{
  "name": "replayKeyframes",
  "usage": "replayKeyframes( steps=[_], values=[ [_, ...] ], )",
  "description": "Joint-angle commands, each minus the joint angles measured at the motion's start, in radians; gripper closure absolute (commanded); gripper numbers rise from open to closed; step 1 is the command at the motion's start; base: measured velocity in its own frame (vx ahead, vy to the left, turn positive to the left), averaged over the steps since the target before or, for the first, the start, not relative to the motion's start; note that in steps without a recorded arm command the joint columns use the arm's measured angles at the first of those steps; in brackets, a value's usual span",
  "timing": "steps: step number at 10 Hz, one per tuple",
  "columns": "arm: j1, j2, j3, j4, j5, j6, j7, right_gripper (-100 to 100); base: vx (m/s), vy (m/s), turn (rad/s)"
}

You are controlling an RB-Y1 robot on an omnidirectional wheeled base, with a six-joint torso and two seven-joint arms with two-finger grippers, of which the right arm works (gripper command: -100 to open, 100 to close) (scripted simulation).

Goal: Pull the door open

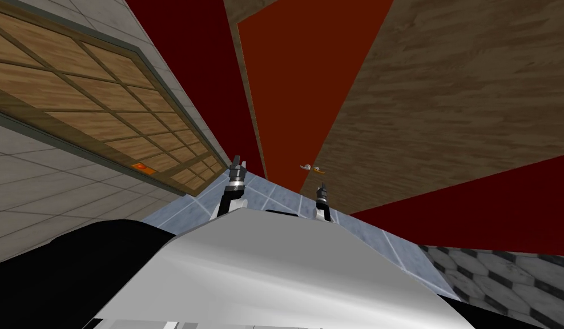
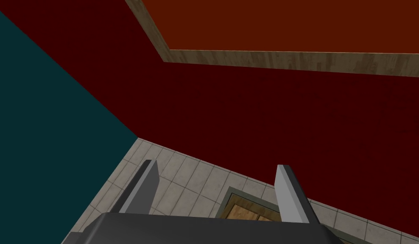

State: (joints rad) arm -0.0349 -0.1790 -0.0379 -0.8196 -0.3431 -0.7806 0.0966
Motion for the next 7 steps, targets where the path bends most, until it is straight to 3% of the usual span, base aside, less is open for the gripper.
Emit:
replayKeyframes(
  steps=[1, 7],
  values=[
    [-0.018, -0.003, 0.0, 0.042, -0.012, -0.01, -0.002, -100, 0.105, -0.027, 0.03],
    [-0.072, -0.012, -0.002, 0.173, -0.056, -0.031, -0.005, -100, 0.107, -0.023, 0.034]
  ],
)
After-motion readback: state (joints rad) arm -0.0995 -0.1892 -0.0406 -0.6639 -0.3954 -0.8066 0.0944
